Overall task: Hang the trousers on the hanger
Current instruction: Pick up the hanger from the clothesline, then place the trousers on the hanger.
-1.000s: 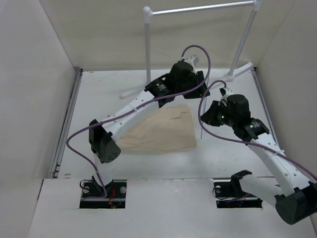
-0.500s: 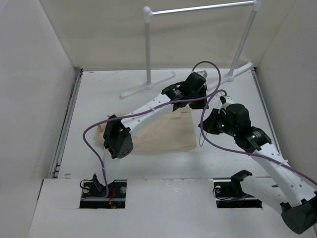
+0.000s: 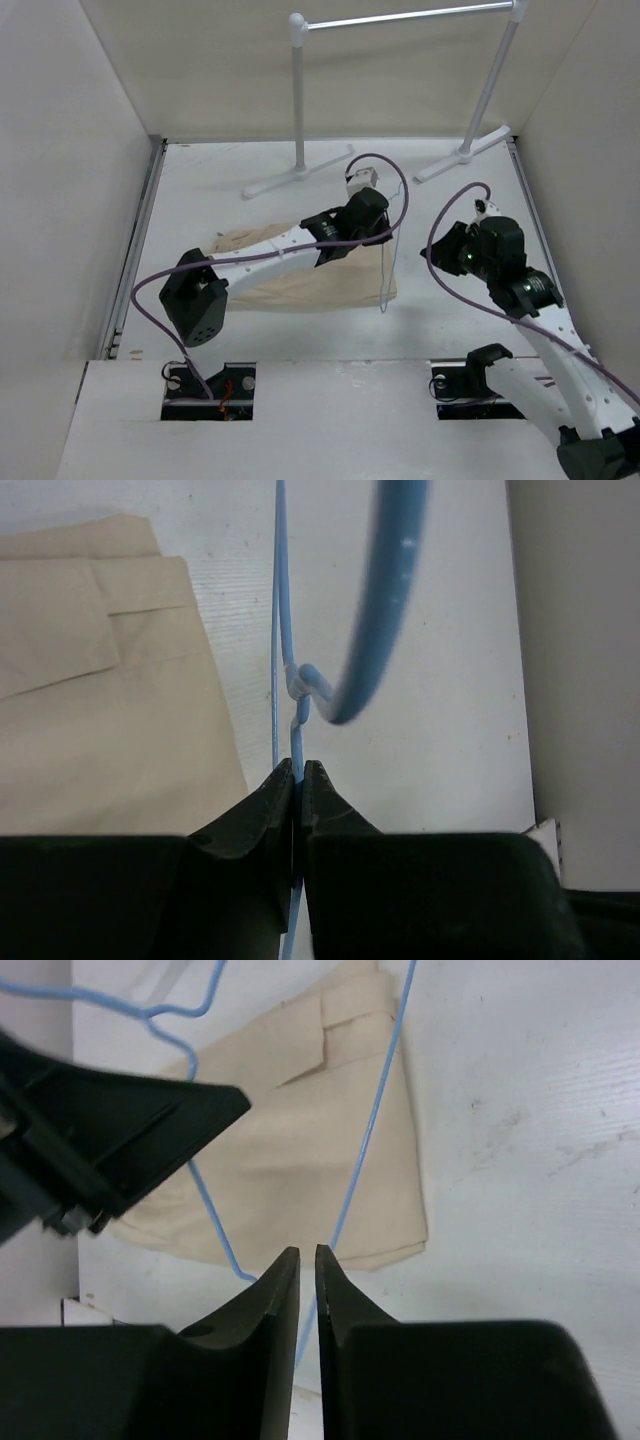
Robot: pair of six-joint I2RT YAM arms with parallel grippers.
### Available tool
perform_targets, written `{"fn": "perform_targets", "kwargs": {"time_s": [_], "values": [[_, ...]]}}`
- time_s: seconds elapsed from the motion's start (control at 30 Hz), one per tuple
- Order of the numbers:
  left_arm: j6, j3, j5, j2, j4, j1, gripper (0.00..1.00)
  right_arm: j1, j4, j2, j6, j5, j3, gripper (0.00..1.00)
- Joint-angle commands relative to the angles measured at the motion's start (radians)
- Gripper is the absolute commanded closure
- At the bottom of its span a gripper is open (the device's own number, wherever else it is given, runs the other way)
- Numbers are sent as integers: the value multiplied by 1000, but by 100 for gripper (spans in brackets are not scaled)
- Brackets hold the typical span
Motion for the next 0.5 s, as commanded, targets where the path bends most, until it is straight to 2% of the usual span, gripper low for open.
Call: {"fn": "perform_targets", "kwargs": {"time_s": [0.0, 0.13, 0.2, 0.37, 0.47], "values": [[-100, -121, -139, -68, 216, -42, 100, 5, 146, 107, 76, -25, -61, 87], [-161, -244, -181, -70, 360, -65, 100, 31, 323, 260, 75, -24, -71, 86], [-196, -283, -198, -50, 406, -71, 100, 33, 377, 348, 67, -40, -68, 79], [-247, -344, -245, -17, 469, -76, 100, 27, 515, 517, 46, -36, -84, 50], [-252, -370, -253, -7, 488, -74, 100, 25, 570, 621, 39, -53, -85, 48]]}}
